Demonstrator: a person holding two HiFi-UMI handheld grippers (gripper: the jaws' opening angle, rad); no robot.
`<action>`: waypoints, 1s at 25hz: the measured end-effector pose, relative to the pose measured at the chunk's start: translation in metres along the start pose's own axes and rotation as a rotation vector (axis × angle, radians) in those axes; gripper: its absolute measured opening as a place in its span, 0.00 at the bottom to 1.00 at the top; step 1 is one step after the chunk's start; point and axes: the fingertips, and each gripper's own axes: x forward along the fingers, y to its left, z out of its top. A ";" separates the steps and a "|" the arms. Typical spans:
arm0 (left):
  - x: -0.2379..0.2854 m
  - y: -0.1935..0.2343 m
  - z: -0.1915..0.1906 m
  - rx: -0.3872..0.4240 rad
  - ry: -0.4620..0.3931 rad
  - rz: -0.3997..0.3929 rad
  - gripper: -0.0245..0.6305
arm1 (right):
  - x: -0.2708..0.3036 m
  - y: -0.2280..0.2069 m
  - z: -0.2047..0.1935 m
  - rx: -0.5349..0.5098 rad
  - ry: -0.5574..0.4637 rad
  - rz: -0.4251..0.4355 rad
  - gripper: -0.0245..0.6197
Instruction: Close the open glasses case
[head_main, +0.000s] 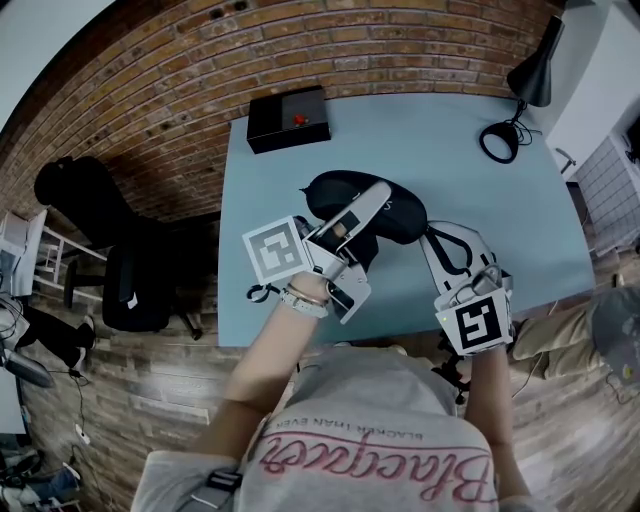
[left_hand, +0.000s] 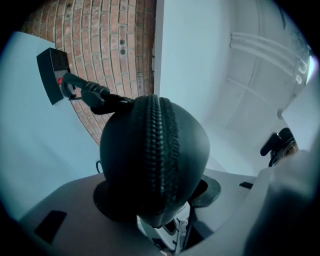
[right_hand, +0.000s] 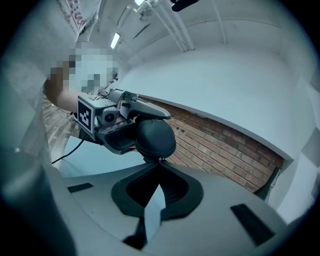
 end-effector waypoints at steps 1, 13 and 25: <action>0.000 -0.001 0.001 0.010 -0.005 0.001 0.42 | 0.000 -0.001 0.000 0.008 0.002 -0.007 0.07; -0.006 0.012 0.008 0.031 -0.105 0.072 0.42 | 0.006 0.036 -0.002 0.075 0.095 0.140 0.06; -0.011 0.020 0.009 0.158 -0.162 0.135 0.42 | 0.024 0.059 0.006 0.437 0.062 0.192 0.06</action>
